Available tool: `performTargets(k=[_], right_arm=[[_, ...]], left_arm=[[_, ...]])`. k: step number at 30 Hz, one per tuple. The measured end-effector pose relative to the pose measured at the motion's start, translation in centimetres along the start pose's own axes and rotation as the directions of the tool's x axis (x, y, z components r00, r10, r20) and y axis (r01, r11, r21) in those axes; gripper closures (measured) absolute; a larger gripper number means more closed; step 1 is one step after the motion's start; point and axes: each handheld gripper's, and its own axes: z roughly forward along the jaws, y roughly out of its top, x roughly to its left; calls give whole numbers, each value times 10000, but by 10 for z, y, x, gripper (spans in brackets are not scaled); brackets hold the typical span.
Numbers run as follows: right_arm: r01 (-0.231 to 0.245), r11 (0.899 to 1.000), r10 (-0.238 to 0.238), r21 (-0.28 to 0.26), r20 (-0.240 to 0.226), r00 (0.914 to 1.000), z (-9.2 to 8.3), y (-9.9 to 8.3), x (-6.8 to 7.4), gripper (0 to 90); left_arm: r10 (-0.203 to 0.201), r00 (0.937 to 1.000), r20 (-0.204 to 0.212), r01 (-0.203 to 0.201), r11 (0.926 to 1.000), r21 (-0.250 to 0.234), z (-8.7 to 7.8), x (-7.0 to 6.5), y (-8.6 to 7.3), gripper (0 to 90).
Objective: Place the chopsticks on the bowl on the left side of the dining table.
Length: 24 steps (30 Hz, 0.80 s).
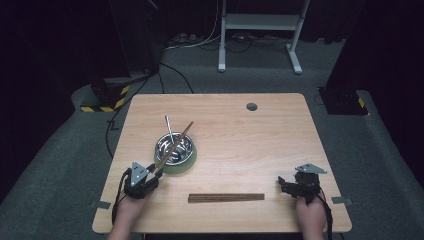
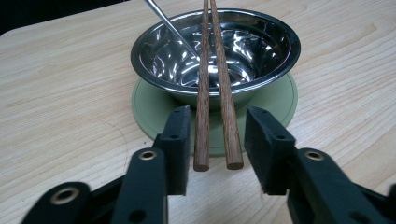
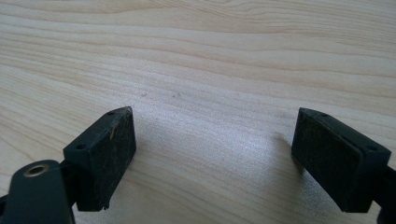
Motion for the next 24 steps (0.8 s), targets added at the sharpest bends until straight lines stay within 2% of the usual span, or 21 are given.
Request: performTargets(k=[5, 6, 11, 15, 16, 19, 21, 22, 24], right_arm=[[-2, 10000, 2, -2, 1, 10000, 0, 0, 0, 135], [-2, 10000, 2, -2, 1, 10000, 0, 0, 0, 135], [-1, 10000, 1, -1, 2, 10000, 0, 0, 0, 135], [0, 10000, 0, -2, 1, 10000, 0, 0, 0, 135], [1, 10000, -1, -4, 2, 10000, 0, 0, 0, 135], [-1, 10000, 1, -1, 1, 10000, 0, 0, 0, 135], [-1, 10000, 1, -2, 2, 10000, 0, 0, 0, 135], [0, 10000, 0, -3, 3, 10000, 0, 0, 0, 135], [-1, 10000, 1, -1, 2, 10000, 0, 0, 0, 135]], left_arm=[[45, 10000, -12, -45, 10000, -5, 0, -1, -1, 662], [272, 9996, 16, -272, 9996, 84, -1, 0, -1, 685], [224, 9997, 55, -224, 9997, -14, -1, 0, 0, 745], [88, 9999, 96, -87, 9999, -53, -1, -2, -1, 756], [177, 9996, 205, -177, 9998, -3, -1, -2, -1, 757], [176, 9994, 311, -178, 9998, 32, -1, -2, -1, 758], [35, 9988, 485, -37, 10000, 42, -3, -5, -1, 758], [154, 9983, 564, -158, 9998, 71, -4, -6, -1, 758], [93, 9973, 723, -98, 9999, 62, -5, -9, -1, 758]])
